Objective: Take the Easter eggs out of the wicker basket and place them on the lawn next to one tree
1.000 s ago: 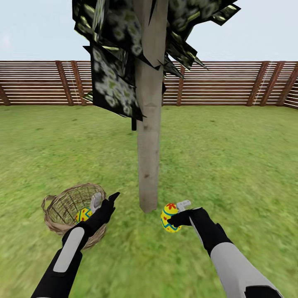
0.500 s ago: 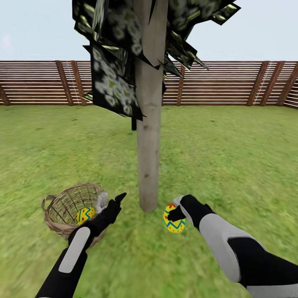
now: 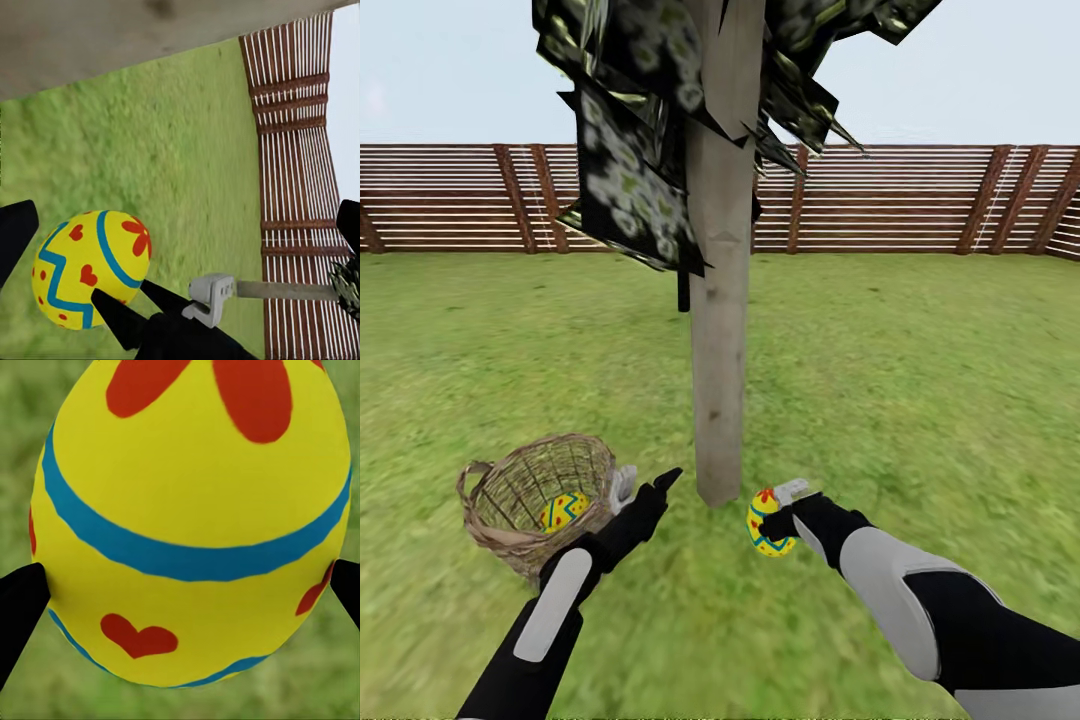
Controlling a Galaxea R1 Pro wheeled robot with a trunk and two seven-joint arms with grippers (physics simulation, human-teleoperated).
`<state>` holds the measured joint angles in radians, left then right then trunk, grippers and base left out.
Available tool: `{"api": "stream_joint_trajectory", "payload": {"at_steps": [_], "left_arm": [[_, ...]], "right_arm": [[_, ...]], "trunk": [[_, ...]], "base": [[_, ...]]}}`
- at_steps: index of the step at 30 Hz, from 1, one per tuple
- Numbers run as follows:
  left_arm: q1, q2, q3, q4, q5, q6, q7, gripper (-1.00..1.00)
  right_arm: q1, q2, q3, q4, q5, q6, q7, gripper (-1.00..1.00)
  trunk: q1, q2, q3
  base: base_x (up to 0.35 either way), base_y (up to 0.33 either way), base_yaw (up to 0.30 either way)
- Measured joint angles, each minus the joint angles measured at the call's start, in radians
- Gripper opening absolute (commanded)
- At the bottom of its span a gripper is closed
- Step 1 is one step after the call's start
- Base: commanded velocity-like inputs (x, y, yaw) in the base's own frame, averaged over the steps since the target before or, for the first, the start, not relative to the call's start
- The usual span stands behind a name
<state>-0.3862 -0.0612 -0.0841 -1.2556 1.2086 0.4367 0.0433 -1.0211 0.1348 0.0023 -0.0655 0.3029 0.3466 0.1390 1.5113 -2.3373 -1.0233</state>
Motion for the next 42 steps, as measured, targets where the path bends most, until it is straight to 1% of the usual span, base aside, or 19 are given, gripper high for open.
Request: {"api": "stream_joint_trajectory", "payload": {"at_steps": [5, 6, 9, 12, 13, 14, 16, 17, 21, 23, 27, 30, 31, 32, 34, 35, 37, 39, 42], "left_arm": [[0.000, -0.001, -0.002, -0.001, 0.000, 0.000, 0.000, 1.00], [0.000, 0.000, -0.002, -0.001, 0.000, 0.000, 0.000, 1.00], [0.000, 0.000, -0.002, -0.003, 0.001, 0.000, 0.000, 1.00], [0.000, 0.000, -0.002, -0.004, 0.004, 0.000, 0.000, 1.00], [0.000, 0.000, -0.002, -0.004, 0.004, 0.000, 0.000, 1.00], [0.000, 0.000, -0.002, -0.004, 0.005, 0.000, 0.000, 1.00], [0.000, 0.000, -0.002, -0.005, 0.006, 0.000, 0.000, 1.00], [0.000, 0.000, -0.002, -0.005, 0.006, 0.000, 0.000, 1.00], [0.000, 0.000, -0.002, -0.005, 0.006, 0.000, 0.000, 1.00], [0.000, 0.000, -0.002, -0.005, 0.006, 0.000, 0.000, 1.00], [0.000, 0.000, -0.002, -0.006, 0.007, 0.001, 0.000, 1.00], [0.000, 0.000, -0.002, -0.006, 0.007, 0.001, 0.000, 1.00], [0.000, 0.000, -0.002, -0.006, 0.007, 0.000, 0.000, 1.00], [0.000, 0.000, -0.003, -0.006, 0.008, 0.000, 0.000, 1.00], [0.000, -0.001, -0.004, -0.006, 0.008, 0.001, 0.000, 1.00], [0.000, -0.001, -0.004, -0.006, 0.008, 0.001, 0.000, 1.00], [0.000, -0.001, -0.004, -0.006, 0.008, 0.001, 0.000, 1.00], [0.000, -0.001, -0.004, -0.006, 0.008, 0.000, 0.000, 1.00], [0.000, -0.001, -0.004, -0.006, 0.008, 0.001, 0.000, 1.00]], "right_arm": [[0.002, -0.001, -0.013, -0.003, -0.003, -0.012, 0.002, -1.00], [0.004, 0.000, -0.022, -0.004, -0.002, -0.049, 0.003, -1.00], [0.014, 0.000, -0.029, -0.002, 0.001, -0.218, 0.002, -1.00], [0.061, 0.000, -0.029, -0.002, 0.005, -0.347, -0.004, -1.00], [0.075, 0.001, -0.029, -0.003, 0.009, -0.397, -0.020, -1.00], [0.088, 0.001, -0.030, -0.001, 0.014, -0.450, -0.059, -1.00], [0.111, 0.002, -0.028, -0.001, 0.017, -0.487, -0.109, -1.00], [0.121, 0.002, -0.027, 0.000, 0.019, -0.495, -0.117, -1.00], [0.177, 0.005, -0.025, 0.001, 0.035, -0.554, -0.124, -1.00], [0.187, 0.005, -0.025, 0.000, 0.040, -0.576, -0.124, -1.00], [0.188, 0.006, -0.024, 0.000, 0.038, -0.566, -0.122, -1.00], [0.185, 0.002, -0.030, -0.010, 0.027, -0.498, -0.104, -1.00], [0.184, -0.001, -0.037, -0.012, 0.015, -0.490, -0.076, -1.00], [0.184, -0.003, -0.050, -0.012, -0.011, -0.484, -0.042, -1.00], [0.183, -0.005, -0.073, -0.013, -0.114, -0.408, 0.047, -1.00], [0.183, -0.006, -0.076, -0.015, -0.147, -0.364, 0.065, -1.00], [0.181, -0.004, -0.078, -0.015, -0.166, -0.335, 0.073, -1.00], [0.173, 0.000, -0.078, -0.014, -0.171, -0.307, 0.070, -1.00], [0.169, 0.002, -0.078, -0.015, -0.171, -0.206, 0.068, -1.00]], "trunk": [[0.019, -0.035, -0.016], [0.023, -0.042, -0.019], [0.035, -0.063, -0.028], [0.046, -0.084, -0.038], [0.050, -0.091, -0.041], [0.054, -0.098, -0.044], [0.061, -0.112, -0.050], [0.065, -0.119, -0.053], [0.081, -0.147, -0.066], [0.088, -0.161, -0.072], [0.091, -0.163, -0.087], [0.092, -0.164, -0.099], [0.092, -0.164, -0.103], [0.093, -0.164, -0.107], [0.094, -0.165, -0.115], [0.094, -0.165, -0.118], [0.095, -0.166, -0.126], [0.096, -0.166, -0.134], [0.097, -0.167, -0.145]], "base": [[0.000, 0.000, 0.000], [0.000, 0.000, 0.000], [0.000, 0.000, 0.000], [0.000, 0.000, 0.000], [0.000, 0.000, 0.000], [0.000, 0.000, 0.000], [0.000, 0.000, 0.000], [0.000, 0.000, 0.000], [0.000, 0.000, 0.000], [0.000, 0.000, 0.000], [0.000, 0.000, 0.000], [0.000, 0.000, 0.000], [0.000, 0.000, 0.000], [0.000, 0.000, 0.000], [0.000, 0.000, 0.000], [0.000, 0.000, 0.000], [0.000, 0.000, 0.000], [0.000, 0.000, 0.000], [0.000, 0.000, 0.000]]}}
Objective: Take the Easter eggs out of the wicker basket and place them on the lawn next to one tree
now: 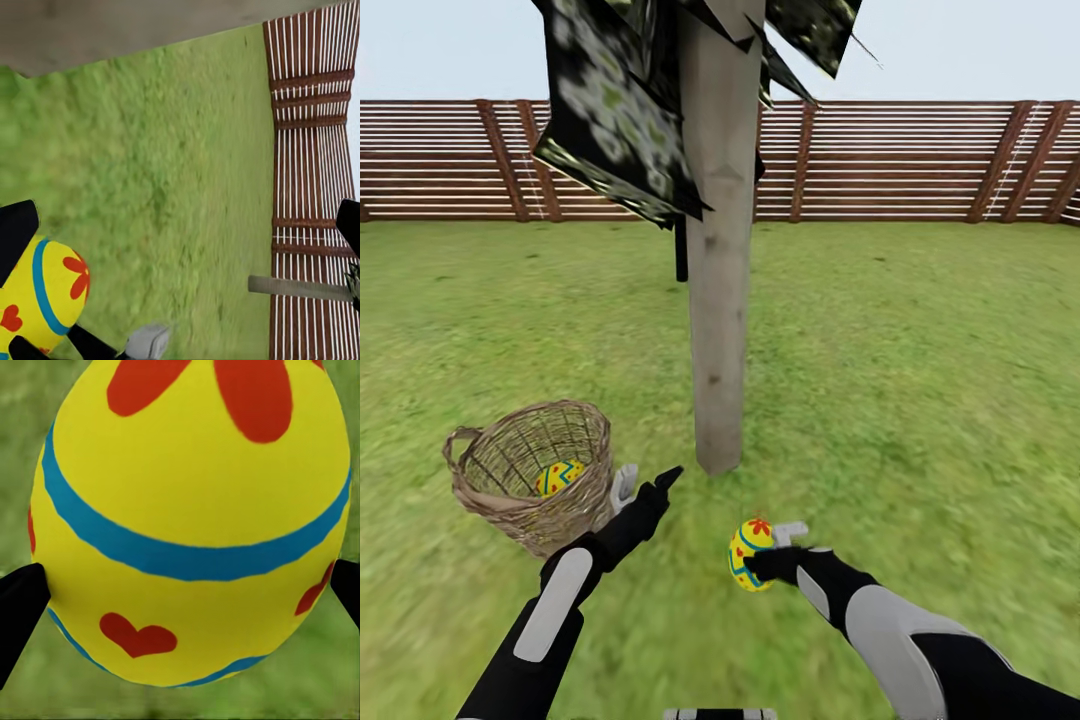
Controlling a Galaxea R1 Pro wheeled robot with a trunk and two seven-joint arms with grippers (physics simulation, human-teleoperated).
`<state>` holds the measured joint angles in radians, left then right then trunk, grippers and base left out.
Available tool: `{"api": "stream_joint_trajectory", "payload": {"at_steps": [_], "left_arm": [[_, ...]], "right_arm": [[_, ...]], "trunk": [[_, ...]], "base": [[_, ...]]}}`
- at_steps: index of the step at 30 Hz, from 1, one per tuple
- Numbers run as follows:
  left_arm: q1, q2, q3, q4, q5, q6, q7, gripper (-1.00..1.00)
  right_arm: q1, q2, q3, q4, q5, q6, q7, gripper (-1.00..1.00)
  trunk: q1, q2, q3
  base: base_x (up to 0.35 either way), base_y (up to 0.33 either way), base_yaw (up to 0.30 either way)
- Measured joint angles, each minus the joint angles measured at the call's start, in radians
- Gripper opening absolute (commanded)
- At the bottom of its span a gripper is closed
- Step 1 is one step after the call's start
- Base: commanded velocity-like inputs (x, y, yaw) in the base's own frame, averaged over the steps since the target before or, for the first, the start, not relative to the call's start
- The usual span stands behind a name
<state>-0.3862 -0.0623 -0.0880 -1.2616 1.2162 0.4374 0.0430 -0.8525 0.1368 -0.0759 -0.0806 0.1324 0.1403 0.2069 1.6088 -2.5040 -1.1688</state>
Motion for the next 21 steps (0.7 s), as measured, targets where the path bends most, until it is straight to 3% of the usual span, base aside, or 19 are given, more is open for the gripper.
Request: {"api": "stream_joint_trajectory", "payload": {"at_steps": [4, 8, 16, 21], "left_arm": [[0.000, 0.000, 0.000, 0.000, 0.000, 0.000, 0.000, 1.00], [0.000, -0.004, -0.014, 0.000, 0.000, 0.000, -0.001, 1.00], [0.000, -0.004, -0.021, 0.000, 0.002, -0.001, 0.000, 1.00], [0.000, -0.003, -0.021, -0.002, 0.002, -0.001, 0.000, 1.00]], "right_arm": [[-0.004, 0.001, 0.000, -0.001, -0.001, 0.027, -0.001, -1.00], [-0.016, -0.002, 0.000, -0.003, -0.002, 0.026, 0.000, -1.00], [-0.017, -0.004, -0.001, -0.053, -0.002, 0.010, 0.008, -1.00], [-0.017, -0.005, -0.001, -0.056, -0.002, 0.012, 0.005, -1.00]], "trunk": [[0.002, -0.001, -0.015], [0.002, -0.001, -0.016], [0.001, -0.001, -0.016], [0.002, -0.001, -0.016]], "base": [[0.000, 0.000, 0.000], [0.007, 0.000, 0.000], [0.276, -0.056, 0.000], [0.015, -0.001, 0.000]]}}
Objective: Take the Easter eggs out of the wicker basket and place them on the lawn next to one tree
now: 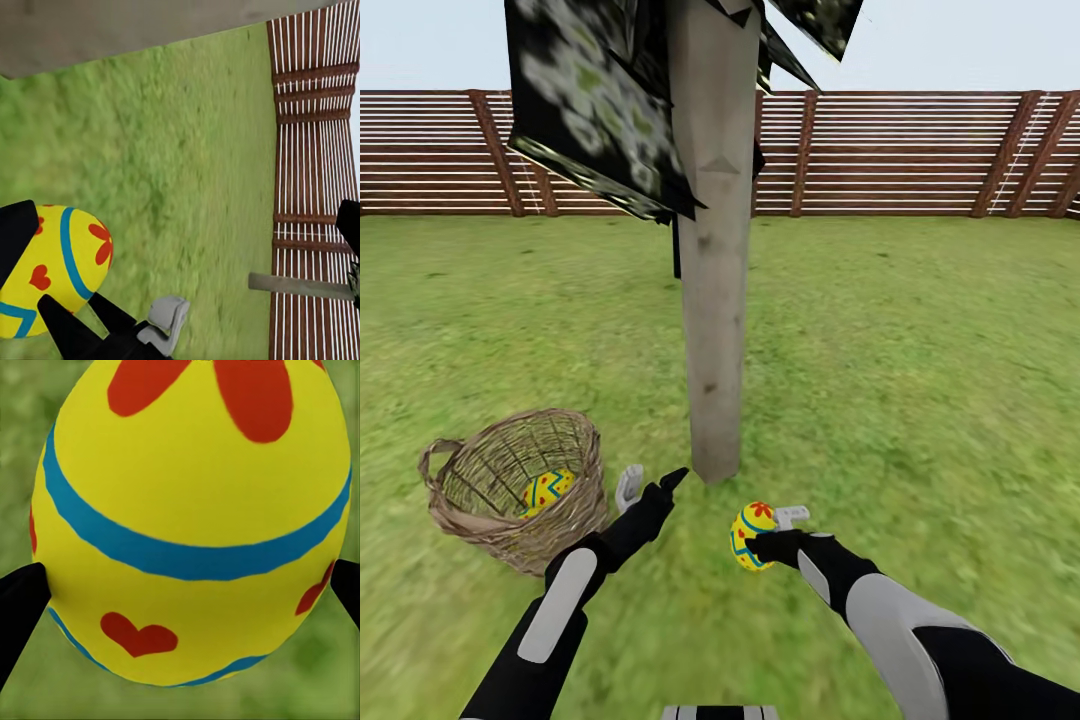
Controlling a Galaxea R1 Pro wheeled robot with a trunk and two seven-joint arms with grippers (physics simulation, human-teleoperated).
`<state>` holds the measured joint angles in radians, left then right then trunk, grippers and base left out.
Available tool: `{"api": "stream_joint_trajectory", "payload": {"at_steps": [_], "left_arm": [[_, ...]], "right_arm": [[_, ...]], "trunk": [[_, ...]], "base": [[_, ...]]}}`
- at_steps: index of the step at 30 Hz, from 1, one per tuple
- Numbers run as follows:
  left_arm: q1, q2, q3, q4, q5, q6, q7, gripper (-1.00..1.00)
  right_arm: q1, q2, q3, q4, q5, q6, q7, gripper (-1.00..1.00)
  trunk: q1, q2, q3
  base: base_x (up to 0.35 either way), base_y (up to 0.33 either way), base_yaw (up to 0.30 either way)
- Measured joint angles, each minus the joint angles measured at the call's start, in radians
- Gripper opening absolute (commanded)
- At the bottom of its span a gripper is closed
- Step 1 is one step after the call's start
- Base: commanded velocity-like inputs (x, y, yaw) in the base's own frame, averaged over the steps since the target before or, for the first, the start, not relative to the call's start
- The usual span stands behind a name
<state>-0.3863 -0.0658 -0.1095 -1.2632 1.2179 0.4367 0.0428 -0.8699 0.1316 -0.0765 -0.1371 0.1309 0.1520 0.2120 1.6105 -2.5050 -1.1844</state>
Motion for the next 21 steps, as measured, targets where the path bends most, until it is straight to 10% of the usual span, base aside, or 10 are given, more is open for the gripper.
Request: {"api": "stream_joint_trajectory", "payload": {"at_steps": [21], "left_arm": [[0.000, 0.000, 0.000, 0.000, 0.000, 0.000, 0.000, 1.00]], "right_arm": [[0.000, -0.001, -0.001, 0.000, 0.000, 0.000, 0.000, -1.00]], "trunk": [[0.002, -0.001, -0.015]], "base": [[0.139, -0.031, 0.000]]}}
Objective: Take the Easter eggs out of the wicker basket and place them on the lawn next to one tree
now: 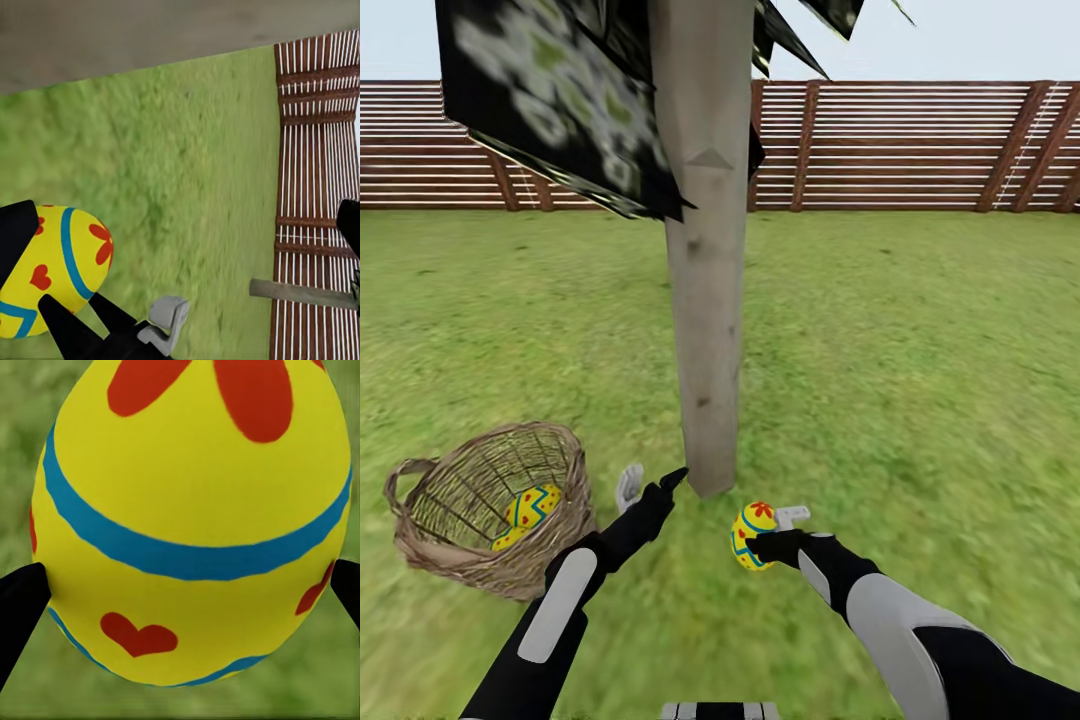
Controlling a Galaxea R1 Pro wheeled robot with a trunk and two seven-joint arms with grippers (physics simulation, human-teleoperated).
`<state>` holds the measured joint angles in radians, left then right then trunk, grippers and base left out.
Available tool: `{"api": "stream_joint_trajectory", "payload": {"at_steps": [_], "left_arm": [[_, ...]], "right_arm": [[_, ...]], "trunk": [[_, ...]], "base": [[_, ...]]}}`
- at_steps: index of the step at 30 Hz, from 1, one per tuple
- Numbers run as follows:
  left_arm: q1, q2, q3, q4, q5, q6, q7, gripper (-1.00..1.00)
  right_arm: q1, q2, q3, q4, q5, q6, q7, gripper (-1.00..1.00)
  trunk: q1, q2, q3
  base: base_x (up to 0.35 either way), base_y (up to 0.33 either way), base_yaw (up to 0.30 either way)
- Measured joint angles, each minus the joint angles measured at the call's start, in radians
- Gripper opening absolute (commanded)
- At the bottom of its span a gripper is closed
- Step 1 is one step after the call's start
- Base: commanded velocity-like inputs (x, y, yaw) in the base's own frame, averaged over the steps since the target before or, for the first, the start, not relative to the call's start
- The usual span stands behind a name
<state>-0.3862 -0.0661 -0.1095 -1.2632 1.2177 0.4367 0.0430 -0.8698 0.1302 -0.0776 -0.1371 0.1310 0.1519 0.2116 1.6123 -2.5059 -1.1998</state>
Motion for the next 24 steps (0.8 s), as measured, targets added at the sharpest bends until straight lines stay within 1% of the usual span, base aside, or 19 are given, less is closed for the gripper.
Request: {"api": "stream_joint_trajectory", "payload": {"at_steps": [24], "left_arm": [[0.000, 0.000, 0.000, 0.000, 0.000, 0.000, 0.000, 1.00]], "right_arm": [[0.000, 0.002, 0.001, -0.002, 0.000, -0.002, 0.000, -1.00]], "trunk": [[0.011, -0.006, -0.093]], "base": [[0.000, 0.000, 0.000]]}}
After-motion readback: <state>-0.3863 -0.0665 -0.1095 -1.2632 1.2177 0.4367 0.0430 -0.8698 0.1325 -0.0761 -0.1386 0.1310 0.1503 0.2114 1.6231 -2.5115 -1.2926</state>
